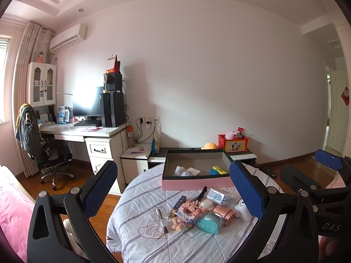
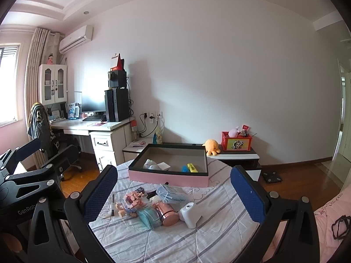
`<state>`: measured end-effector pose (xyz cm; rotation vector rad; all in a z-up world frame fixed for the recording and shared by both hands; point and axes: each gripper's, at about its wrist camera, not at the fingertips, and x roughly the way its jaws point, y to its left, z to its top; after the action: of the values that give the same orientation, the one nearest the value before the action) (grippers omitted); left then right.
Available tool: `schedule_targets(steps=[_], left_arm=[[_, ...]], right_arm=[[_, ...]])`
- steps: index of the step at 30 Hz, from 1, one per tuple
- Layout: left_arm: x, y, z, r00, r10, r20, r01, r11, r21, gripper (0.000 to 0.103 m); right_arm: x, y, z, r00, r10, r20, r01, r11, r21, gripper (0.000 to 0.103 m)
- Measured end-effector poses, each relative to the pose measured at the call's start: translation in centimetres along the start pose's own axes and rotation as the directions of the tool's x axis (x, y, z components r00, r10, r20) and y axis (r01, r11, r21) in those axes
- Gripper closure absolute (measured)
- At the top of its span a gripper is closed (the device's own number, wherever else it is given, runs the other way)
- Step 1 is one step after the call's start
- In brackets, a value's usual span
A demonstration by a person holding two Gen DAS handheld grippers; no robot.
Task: Organize rigid objects
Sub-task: 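Withdraw both tools from the box back over the bed, then grasp the pink brick toy with the left tool while the right tool grasps the white cup-shaped object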
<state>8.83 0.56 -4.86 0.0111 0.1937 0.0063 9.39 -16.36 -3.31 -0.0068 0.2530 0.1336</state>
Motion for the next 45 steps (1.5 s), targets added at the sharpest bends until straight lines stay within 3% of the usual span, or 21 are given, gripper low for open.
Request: schedule_targets(steps=[5, 10, 16, 23, 29, 42, 45], left_arm=[[2.5, 0.7, -1.6, 0.996, -0.031, -0.087, 0.03, 0.999, -0.014, 0.0], [5.2, 2.0, -3.8, 0.984, -0.002, -0.179, -0.001, 1.0, -0.017, 0.0], [9.4, 3.2, -7.3, 0.944, -0.004, -0.329, -0.008, 0.999, -0.037, 0.0], [13.3, 2.4, -11.0, 0.893, -0.003, -0.449, 0.002, 1.0, -0.003, 0.0], [16.1, 1.1, -12.8, 0.867, -0.025, -0.498, 0.039, 0.999, 0.017, 0.0], [21.4, -1.2, -11.8, 0.854, -0.122, -0.505, 0.171, 0.984, 0.051, 0.002], [21.5, -1.4, -11.9, 0.859, -0.13, -0.495, 0.181, 0.982, 0.055, 0.005]], right_arm=[[1.8, -0.6, -1.1, 0.999, -0.005, -0.049, 0.005, 1.0, 0.01, 0.0], [4.0, -2.3, -2.9, 0.993, -0.028, -0.116, 0.032, 0.999, 0.031, 0.0], [7.4, -5.1, -6.1, 0.972, -0.054, -0.23, 0.072, 0.995, 0.071, 0.0], [10.9, -7.0, -9.5, 0.937, -0.055, -0.344, 0.092, 0.991, 0.093, 0.0], [13.5, -7.9, -11.6, 0.91, -0.036, -0.414, 0.089, 0.99, 0.109, 0.0], [17.1, -8.7, -12.8, 0.884, 0.014, -0.467, 0.06, 0.988, 0.143, 0.0], [17.9, -8.6, -12.9, 0.878, 0.03, -0.478, 0.049, 0.987, 0.152, 0.0]])
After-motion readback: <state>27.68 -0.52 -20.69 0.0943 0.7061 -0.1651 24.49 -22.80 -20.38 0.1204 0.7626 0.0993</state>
